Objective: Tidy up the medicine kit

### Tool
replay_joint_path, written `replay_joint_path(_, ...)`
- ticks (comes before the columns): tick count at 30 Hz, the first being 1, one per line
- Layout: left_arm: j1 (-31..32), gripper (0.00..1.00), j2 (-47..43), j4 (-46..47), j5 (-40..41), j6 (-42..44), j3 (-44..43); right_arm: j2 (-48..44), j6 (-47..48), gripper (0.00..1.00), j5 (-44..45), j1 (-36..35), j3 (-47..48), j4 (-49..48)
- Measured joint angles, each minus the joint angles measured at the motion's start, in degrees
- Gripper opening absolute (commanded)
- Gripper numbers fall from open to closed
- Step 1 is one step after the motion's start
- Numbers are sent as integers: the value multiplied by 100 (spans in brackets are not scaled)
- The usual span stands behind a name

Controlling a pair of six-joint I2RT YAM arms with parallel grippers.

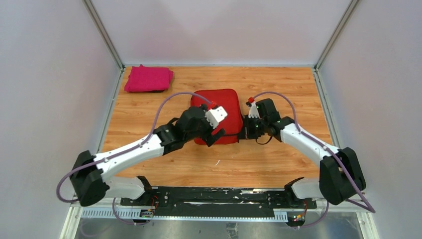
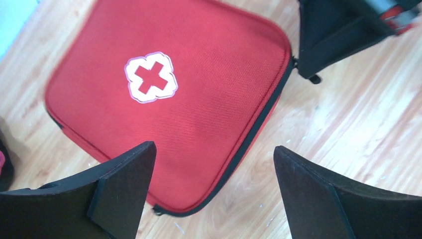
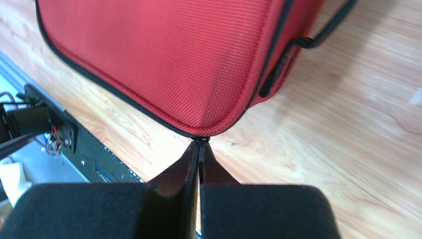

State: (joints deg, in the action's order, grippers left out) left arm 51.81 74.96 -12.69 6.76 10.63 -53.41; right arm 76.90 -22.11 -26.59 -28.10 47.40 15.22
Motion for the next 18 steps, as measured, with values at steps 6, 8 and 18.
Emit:
replay_joint_path(6, -164, 100, -925, 614, -149, -413, 201, -315, -33, 0, 181, 844, -151, 219)
replay_joint_path(8, -385, 100, -901, 702, -68, -638, 199, -297, -20, 0, 232, 1198, -133, 273)
replay_joint_path(18, -2127, 100, 767, 415, -72, -1764, -752, 1399, 404, 0, 503, 1978, 1572, 627)
